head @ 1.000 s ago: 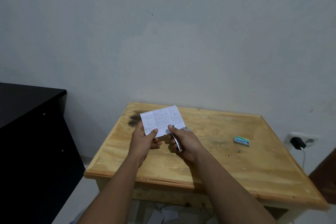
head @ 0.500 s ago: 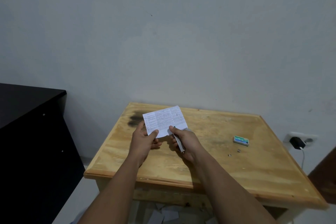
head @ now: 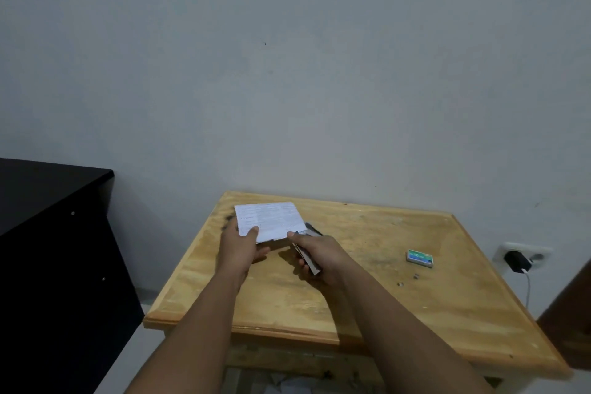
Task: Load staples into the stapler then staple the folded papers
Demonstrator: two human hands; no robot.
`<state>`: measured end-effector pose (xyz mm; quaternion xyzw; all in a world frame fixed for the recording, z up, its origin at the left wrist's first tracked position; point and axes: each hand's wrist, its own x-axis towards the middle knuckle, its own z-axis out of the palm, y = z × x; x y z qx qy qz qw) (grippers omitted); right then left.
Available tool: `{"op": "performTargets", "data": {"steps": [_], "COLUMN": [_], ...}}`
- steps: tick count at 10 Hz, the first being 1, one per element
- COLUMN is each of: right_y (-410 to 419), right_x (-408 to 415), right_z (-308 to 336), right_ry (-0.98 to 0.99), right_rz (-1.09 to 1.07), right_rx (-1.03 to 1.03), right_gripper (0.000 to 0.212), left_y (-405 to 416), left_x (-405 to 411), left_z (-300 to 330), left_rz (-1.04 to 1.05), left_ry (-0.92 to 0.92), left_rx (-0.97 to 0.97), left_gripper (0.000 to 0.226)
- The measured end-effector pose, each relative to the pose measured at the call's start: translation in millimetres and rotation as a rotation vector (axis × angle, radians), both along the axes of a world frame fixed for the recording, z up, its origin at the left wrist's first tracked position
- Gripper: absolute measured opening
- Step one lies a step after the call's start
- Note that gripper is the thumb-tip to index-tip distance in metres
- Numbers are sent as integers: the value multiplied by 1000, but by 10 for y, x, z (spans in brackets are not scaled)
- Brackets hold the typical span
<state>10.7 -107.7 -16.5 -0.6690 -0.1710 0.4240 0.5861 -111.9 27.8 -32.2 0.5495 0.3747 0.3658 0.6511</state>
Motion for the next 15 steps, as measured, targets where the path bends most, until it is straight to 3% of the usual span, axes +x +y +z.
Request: {"op": "performTargets", "data": {"steps": [2, 4, 5, 7, 8, 9, 11, 12, 15], "right_y": [-15, -32, -30, 91, 111, 98, 144, 186, 122], "right_x": [470, 988, 1111, 1072, 971, 897, 883, 882, 848], "right_z": [220, 138, 31, -13, 12, -21, -124, -145, -4], "right_ry": [-536, -895, -924, -973, -1020, -1115, -1125, -1124, -1068], "right_rz": [-39, -99, -83, -53, 99, 183, 57, 23, -49], "right_rx": [-128, -439, -582, -616, -670, -728, -708, -719, -670], "right_gripper": [22, 5, 14, 44, 101, 107, 76, 72, 89], "left_y": [430, 569, 431, 339, 305, 289, 281, 278, 206], "left_x": [-36, 24, 35, 181, 230, 253, 249, 256, 216], "left_z": [173, -10, -62, -238, -316, -355, -383, -395, -313], "left_rz": [64, 53, 79, -27, -52, -55, -53, -57, -81], "left_ry": [180, 717, 1017, 1074, 1072, 1080, 1078, 1076, 1153], "left_rx": [107, 446, 684, 827, 860, 867, 879, 884, 1029], "left_gripper": [39, 63, 64, 55, 52, 52, 52, 53, 56]}}
